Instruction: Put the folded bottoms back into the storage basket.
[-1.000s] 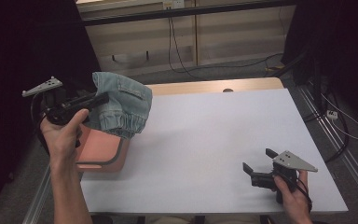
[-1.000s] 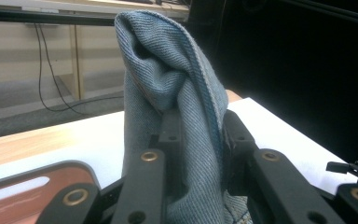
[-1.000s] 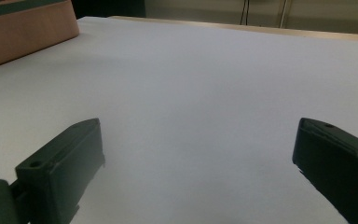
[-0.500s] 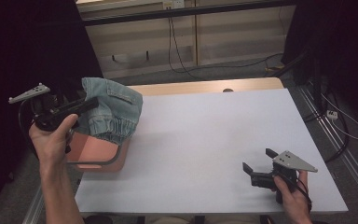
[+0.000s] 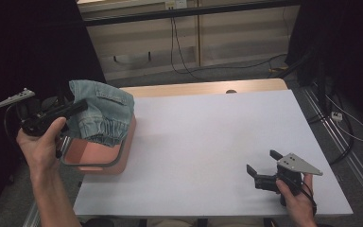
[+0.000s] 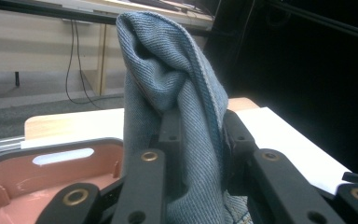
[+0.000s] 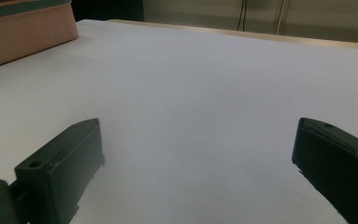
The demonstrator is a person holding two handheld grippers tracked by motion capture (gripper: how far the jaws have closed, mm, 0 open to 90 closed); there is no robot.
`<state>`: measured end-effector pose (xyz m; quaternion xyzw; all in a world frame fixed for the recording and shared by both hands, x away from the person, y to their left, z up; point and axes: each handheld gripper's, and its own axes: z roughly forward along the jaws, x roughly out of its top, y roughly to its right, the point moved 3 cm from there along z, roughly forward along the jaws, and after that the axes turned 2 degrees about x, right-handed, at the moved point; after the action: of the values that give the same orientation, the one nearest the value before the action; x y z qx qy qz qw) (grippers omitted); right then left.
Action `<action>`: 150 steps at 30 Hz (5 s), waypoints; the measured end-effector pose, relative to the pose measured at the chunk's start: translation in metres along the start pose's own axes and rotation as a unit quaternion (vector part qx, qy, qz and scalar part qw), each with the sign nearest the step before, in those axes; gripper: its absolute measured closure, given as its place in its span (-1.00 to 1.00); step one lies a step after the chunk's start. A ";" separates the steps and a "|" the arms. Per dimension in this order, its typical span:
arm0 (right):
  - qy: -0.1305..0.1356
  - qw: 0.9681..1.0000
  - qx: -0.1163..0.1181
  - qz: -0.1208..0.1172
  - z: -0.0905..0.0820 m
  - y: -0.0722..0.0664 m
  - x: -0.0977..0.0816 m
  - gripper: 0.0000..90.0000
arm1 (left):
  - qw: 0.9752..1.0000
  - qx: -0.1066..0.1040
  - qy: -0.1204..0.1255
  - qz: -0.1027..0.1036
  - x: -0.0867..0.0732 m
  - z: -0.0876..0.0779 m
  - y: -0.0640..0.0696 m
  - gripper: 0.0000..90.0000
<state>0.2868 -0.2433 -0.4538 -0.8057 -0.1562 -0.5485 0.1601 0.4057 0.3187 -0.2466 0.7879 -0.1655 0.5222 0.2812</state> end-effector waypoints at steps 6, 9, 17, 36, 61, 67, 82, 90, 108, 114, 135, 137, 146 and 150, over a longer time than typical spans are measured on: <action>-0.002 1.000 0.002 0.000 0.000 0.000 0.000 -0.96 | 1.000 0.006 -0.008 -0.001 -0.002 -0.004 -0.003 0.65; -0.002 1.000 0.002 -0.001 0.001 0.000 0.000 -0.96 | 1.000 0.013 -0.015 -0.005 -0.005 -0.002 -0.006 0.65; -0.003 1.000 0.004 -0.001 0.001 0.000 -0.001 -0.96 | 0.999 0.022 -0.027 -0.021 -0.012 -0.003 -0.020 0.65; -0.004 1.000 0.005 -0.003 0.000 0.000 -0.001 -0.96 | 0.995 0.035 -0.065 -0.060 -0.035 0.017 -0.057 0.64; -0.005 1.000 0.008 -0.003 0.000 -0.001 -0.001 -0.96 | 0.992 0.045 -0.105 -0.059 -0.052 0.034 -0.072 0.64; -0.004 1.000 0.008 -0.003 0.000 0.000 -0.001 -0.96 | 0.990 0.035 -0.117 -0.064 -0.055 0.036 -0.074 0.63; -0.007 1.000 0.009 -0.003 0.000 -0.001 -0.002 -0.96 | 0.987 0.049 -0.147 -0.052 -0.064 0.052 -0.077 0.62; -0.008 1.000 0.010 -0.002 0.000 -0.001 -0.002 -0.96 | 0.982 0.091 -0.159 -0.043 -0.066 0.049 -0.086 0.59; -0.009 1.000 0.011 -0.002 0.001 -0.001 -0.002 -0.96 | 0.973 0.142 -0.179 -0.030 -0.074 0.046 -0.101 0.58; -0.011 1.000 0.011 -0.004 0.001 -0.001 -0.002 -0.96 | 0.971 0.153 -0.179 -0.042 -0.081 0.047 -0.112 0.58; -0.010 1.000 0.012 -0.003 0.001 -0.001 -0.002 -0.96 | 0.973 0.133 -0.183 -0.033 -0.089 0.068 -0.114 0.58; -0.009 1.000 0.011 -0.001 0.000 -0.001 -0.002 -0.96 | 0.973 0.137 -0.183 -0.037 -0.092 0.067 -0.117 0.57; -0.010 1.000 0.014 -0.003 0.001 -0.001 -0.002 -0.96 | 0.966 0.168 -0.193 -0.033 -0.096 0.066 -0.123 0.50; -0.013 1.000 0.015 -0.004 0.001 -0.002 -0.003 -0.96 | 0.965 0.172 -0.195 -0.040 -0.097 0.064 -0.125 0.46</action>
<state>0.2862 -0.2408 -0.4565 -0.8094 -0.1695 -0.5365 0.1680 0.4828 0.3747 -0.3878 0.9171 -0.0930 0.3672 0.1245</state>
